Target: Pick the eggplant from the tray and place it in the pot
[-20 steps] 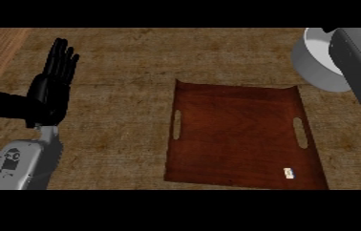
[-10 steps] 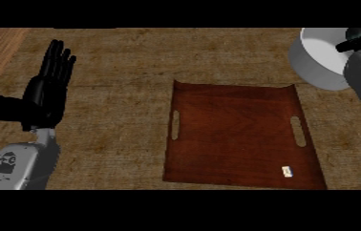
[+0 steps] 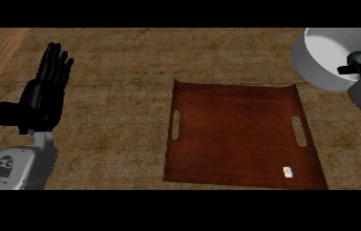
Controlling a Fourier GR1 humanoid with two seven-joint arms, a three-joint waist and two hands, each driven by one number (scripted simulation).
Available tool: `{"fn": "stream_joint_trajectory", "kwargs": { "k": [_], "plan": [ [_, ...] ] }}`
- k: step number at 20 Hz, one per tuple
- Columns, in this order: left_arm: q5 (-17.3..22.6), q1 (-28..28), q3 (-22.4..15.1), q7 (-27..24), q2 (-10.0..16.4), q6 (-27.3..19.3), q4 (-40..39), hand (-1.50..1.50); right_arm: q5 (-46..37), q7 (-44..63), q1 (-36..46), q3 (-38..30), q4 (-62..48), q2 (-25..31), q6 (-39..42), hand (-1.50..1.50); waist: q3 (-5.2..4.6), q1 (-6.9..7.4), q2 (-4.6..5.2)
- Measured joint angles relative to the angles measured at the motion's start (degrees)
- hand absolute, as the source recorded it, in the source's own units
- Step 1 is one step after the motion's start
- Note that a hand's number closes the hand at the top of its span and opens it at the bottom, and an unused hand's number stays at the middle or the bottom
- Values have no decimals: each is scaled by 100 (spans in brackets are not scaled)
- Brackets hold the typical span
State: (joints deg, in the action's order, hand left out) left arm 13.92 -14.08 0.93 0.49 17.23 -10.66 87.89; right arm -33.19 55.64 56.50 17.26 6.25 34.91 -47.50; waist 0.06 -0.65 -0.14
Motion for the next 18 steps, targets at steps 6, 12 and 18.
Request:
{"fn": "stream_joint_trajectory", "kwargs": {
  "k": [6,12,18],
  "plan": [
    [-57,-38,-10,10,-70,64,-23,0,523,-941,-602,-569,657,-1,-234,-150,-2,79,25],
    [-92,-182,7,42,-114,87,-101,0,670,-1602,-613,-889,1217,149,-734,-150,0,92,26],
    [-66,-110,118,135,-53,98,-15,0,1028,-1895,-903,-1447,1903,249,-1391,-150,-3,15,-12]
  ]
}}
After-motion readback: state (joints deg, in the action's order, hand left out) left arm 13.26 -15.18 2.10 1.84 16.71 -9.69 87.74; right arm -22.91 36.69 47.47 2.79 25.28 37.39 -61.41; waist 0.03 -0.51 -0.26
